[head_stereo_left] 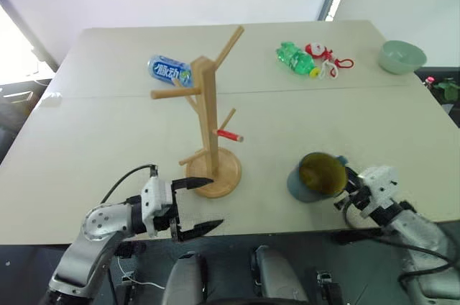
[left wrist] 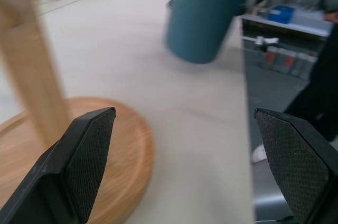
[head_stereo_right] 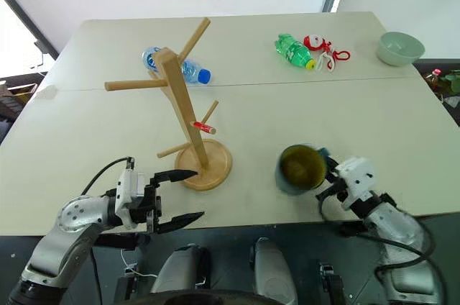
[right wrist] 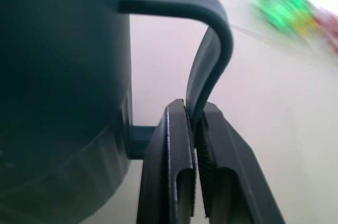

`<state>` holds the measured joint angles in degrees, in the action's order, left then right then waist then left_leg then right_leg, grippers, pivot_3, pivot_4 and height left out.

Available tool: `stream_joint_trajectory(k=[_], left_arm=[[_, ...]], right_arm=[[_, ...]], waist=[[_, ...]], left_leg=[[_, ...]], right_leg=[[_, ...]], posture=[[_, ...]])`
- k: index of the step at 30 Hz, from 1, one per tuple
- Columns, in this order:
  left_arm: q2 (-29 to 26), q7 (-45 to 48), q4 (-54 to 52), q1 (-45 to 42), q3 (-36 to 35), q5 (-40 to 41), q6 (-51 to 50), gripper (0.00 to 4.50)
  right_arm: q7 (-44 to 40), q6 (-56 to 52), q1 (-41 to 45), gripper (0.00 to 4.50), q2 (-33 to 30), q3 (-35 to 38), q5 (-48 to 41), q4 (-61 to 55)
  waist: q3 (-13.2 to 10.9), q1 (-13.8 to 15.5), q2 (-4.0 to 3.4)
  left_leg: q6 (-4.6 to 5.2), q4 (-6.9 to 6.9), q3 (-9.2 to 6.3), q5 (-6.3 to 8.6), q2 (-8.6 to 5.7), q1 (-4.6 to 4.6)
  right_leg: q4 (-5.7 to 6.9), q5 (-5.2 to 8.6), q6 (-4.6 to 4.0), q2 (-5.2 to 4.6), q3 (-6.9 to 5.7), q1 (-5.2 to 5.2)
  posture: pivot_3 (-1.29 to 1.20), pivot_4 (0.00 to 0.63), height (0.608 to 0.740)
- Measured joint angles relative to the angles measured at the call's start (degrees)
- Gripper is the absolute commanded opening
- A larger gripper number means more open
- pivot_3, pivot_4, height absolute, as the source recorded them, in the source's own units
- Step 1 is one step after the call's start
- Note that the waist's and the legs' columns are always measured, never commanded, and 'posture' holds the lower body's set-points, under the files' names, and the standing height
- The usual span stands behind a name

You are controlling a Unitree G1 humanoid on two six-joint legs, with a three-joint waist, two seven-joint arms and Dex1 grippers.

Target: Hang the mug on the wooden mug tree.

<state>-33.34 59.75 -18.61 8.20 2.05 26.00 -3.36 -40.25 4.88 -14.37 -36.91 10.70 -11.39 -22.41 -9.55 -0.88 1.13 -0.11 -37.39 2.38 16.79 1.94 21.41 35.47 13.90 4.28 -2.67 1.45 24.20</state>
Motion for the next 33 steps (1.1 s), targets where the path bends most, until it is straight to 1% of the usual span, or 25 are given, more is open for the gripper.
stream_joint_trajectory(k=[3, 6, 10, 14, 16, 19, 21, 25, 33], left_arm=[[0.0, 0.01, 2.84, -0.31, -1.69, 0.28, 0.4, 4.5], [-0.13, 0.32, 5.14, -1.14, -3.54, 0.57, 1.28, 4.5], [-1.13, 1.85, 7.51, -1.61, -6.3, 1.44, 2.32, 4.5], [-3.07, 3.56, 9.35, -2.33, -9.64, 3.0, 2.17, 4.5], [-4.22, 4.15, 9.41, -3.23, -10.73, 5.41, -0.16, 4.5], [-6.14, 5.3, 9.39, -5.32, -13.09, 8.32, -2.41, 4.5], [-7.84, 6.96, 9.38, -5.86, -14.02, 8.68, -2.8, 4.5], [-9.01, 8.94, 9.37, -5.76, -14.51, 10.15, -4.95, 4.5], [-9.68, 10.2, 9.3, -5.69, -14.85, 10.87, -6.36, 4.5]], right_arm=[[-1.23, -4.24, 3.8, 0.05, -2.56, -2.36, -0.43, -7.71], [-0.5, -10.86, 9.64, 0.05, -2.87, -3.92, -2.91, -15.11], [0.87, -18.48, 15.92, 0.05, -2.88, -6.17, -4.69, -19.77], [1.42, -23.32, 20.04, 0.05, -2.91, -8.04, -4.85, -20.23], [1.49, -24.92, 21.93, 0.05, -2.93, -8.96, -4.78, -20.23], [1.52, -26.32, 24.67, 0.05, -2.93, -10.82, -4.45, -20.21], [1.54, -26.81, 26.16, 0.05, -2.93, -12.48, -3.7, -20.16], [1.5, -27.5, 27.24, 0.05, -2.91, -14.48, -2.91, -20.12], [1.72, -30.52, 33.53, 0.05, -1.83, -19.54, -1.05, -19.94]], waist=[[-0.01, 0.1, 0.02], [-0.03, 0.19, 0.07], [-0.04, 0.27, 0.15], [-0.04, 0.27, 0.17], [-0.06, 0.25, 0.19], [-0.06, 0.17, 0.2], [-0.06, 0.06, 0.19], [-0.06, 0.08, 0.2], [-0.06, 0.07, 0.2]], left_leg=[[0.0, -0.04, 0.0, 0.0, 0.02, 0.0], [0.0, -0.09, -0.06, 0.0, 0.02, 0.02], [0.0, -0.1, -0.13, 0.0, 0.0, 0.09], [0.0, -0.09, -0.11, 0.0, 0.0, 0.1], [0.0, -0.1, -0.11, 0.0, 0.0, 0.11], [0.0, -0.1, -0.12, 0.0, 0.0, 0.09], [0.0, -0.08, -0.1, 0.0, 0.0, 0.07], [0.0, -0.05, -0.09, 0.0, 0.0, 0.1], [0.0, -0.08, -0.09, 0.0, 0.01, 0.09]], right_leg=[[0.09, 0.0, -0.01, 0.04, -0.01, 0.02], [0.1, -0.01, -0.02, 0.02, -0.02, 0.02], [0.05, -0.01, -0.03, -0.1, -0.01, 0.02], [0.01, -0.01, -0.03, -0.16, -0.02, 0.02], [0.02, -0.01, -0.03, -0.16, -0.02, 0.03], [0.04, -0.01, -0.03, -0.15, -0.05, 0.02], [0.04, -0.01, -0.03, -0.14, -0.04, 0.03], [0.02, -0.01, -0.03, -0.14, -0.04, 0.06], [0.05, -0.01, -0.03, -0.15, -0.04, 0.07]], posture=[[0.0, 0.15, 0.74], [0.0, 0.15, 0.74], [0.0, 0.15, 0.74], [0.0, 0.15, 0.74], [0.0, 0.15, 0.74], [0.0, 0.15, 0.74], [0.0, 0.15, 0.74], [0.0, 0.15, 0.74], [0.0, 0.15, 0.74]])
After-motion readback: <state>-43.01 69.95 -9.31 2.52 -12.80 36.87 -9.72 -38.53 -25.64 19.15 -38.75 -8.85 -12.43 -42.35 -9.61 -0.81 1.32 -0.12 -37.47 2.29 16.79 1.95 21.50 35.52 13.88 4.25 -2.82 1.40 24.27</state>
